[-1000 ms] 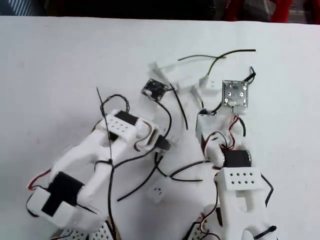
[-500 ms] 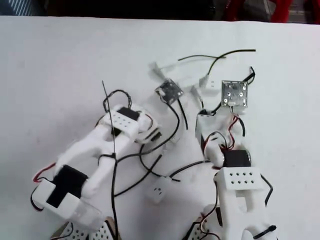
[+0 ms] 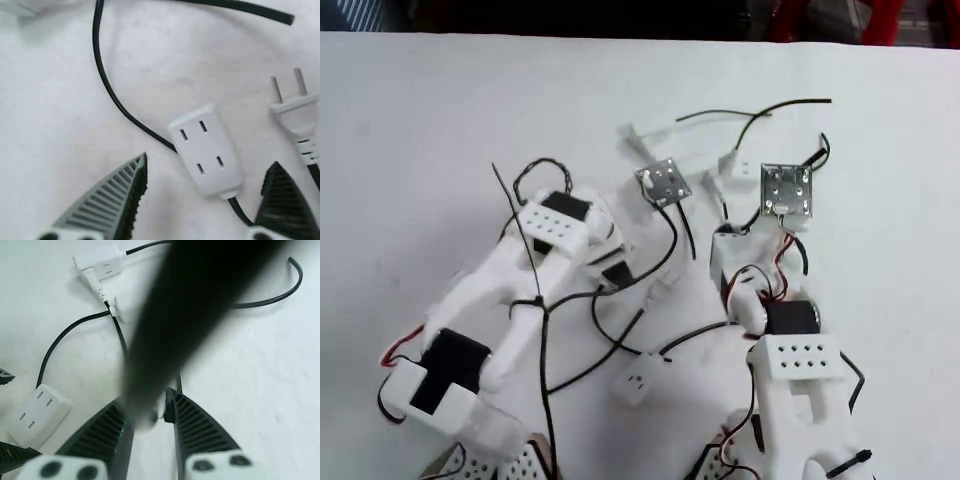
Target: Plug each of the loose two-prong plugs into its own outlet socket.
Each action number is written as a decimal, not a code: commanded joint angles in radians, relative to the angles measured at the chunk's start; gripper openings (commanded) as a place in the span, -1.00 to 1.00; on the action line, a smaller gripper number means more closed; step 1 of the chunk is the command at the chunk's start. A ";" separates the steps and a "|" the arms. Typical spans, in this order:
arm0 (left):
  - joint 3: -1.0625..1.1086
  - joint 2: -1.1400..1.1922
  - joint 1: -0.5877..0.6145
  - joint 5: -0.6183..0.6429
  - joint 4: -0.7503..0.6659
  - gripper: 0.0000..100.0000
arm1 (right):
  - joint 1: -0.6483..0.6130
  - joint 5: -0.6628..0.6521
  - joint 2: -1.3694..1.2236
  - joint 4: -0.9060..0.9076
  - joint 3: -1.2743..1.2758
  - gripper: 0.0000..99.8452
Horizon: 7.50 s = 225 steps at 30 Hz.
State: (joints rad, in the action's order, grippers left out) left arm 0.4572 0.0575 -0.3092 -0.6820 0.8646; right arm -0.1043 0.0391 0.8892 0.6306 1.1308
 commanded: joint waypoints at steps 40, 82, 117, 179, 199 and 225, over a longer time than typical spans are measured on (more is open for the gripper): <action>-0.516 0.104 0.073 0.110 0.471 -0.31 | -0.015 -0.058 0.021 -0.007 0.005 -0.96; 0.485 -0.694 0.414 0.658 -0.198 -0.31 | -0.435 -0.204 -0.753 -0.048 -0.557 -0.96; 0.500 -0.694 0.417 0.658 -0.199 -0.31 | -0.401 -0.201 -0.992 0.116 -0.706 -0.96; 0.580 -0.700 0.418 0.655 -0.278 -0.31 | -0.031 -0.109 -1.098 0.653 -1.571 -0.76; 0.580 -0.700 0.427 0.657 -0.278 -0.31 | -0.209 -0.537 -0.905 1.072 -1.249 -0.91; 0.503 -0.694 0.615 0.724 -0.219 -0.31 | -0.400 -1.177 -0.800 0.622 -0.620 -0.47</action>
State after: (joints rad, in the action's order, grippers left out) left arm 1.0372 -0.6007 0.2862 0.0345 0.6099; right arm -0.4757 -1.1224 0.0529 1.2935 0.5140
